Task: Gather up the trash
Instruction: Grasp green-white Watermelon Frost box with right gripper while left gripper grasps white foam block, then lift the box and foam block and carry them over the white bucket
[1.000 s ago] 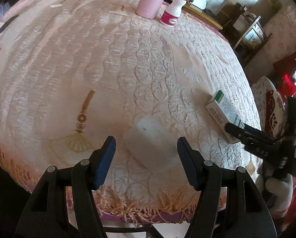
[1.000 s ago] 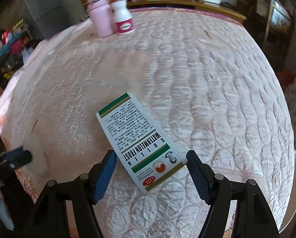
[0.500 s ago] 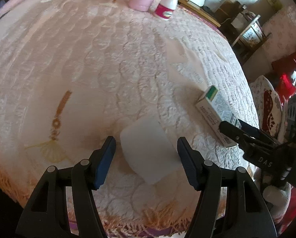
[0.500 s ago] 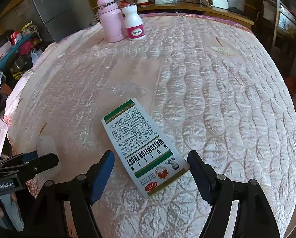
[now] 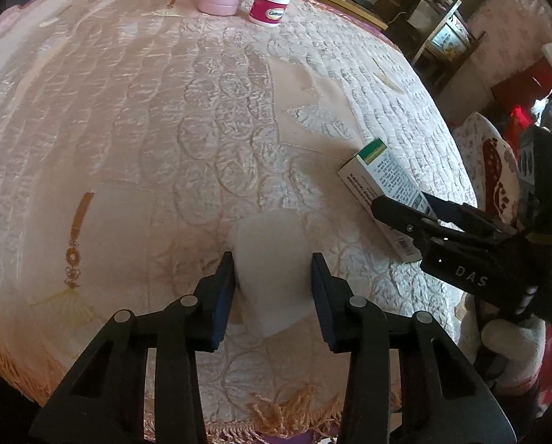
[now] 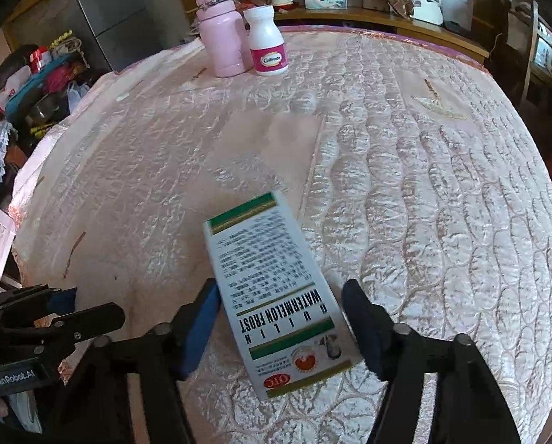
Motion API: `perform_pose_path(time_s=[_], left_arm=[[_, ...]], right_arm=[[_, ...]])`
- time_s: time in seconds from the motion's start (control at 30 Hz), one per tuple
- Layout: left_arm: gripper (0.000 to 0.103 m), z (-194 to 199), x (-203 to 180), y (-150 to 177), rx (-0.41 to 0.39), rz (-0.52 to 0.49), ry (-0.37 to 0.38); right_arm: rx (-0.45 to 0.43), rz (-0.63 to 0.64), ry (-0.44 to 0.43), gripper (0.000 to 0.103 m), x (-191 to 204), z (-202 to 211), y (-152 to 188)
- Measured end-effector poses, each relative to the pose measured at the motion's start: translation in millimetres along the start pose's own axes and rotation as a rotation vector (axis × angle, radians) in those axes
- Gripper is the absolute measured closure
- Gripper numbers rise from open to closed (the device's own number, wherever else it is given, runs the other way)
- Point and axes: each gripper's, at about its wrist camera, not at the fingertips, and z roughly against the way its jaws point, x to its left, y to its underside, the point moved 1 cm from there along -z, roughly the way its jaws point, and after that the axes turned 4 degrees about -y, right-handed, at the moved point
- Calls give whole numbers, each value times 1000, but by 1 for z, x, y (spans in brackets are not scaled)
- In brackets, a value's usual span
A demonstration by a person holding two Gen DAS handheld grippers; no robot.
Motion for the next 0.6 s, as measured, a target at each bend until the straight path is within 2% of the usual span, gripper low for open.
perform_pose_path(time_s=[0.13, 0.27, 0.6], left_arm=[[67, 6, -7, -4, -12, -16, 12], [67, 14, -23, -8, -44, -48, 21], [67, 15, -67, -14, -64, -123, 50]], right_arm=[[-37, -6, 0, 50, -2, 16, 5], [-76, -16, 13, 50, -8, 38, 10], [-148, -50, 51, 50, -28, 89, 30]])
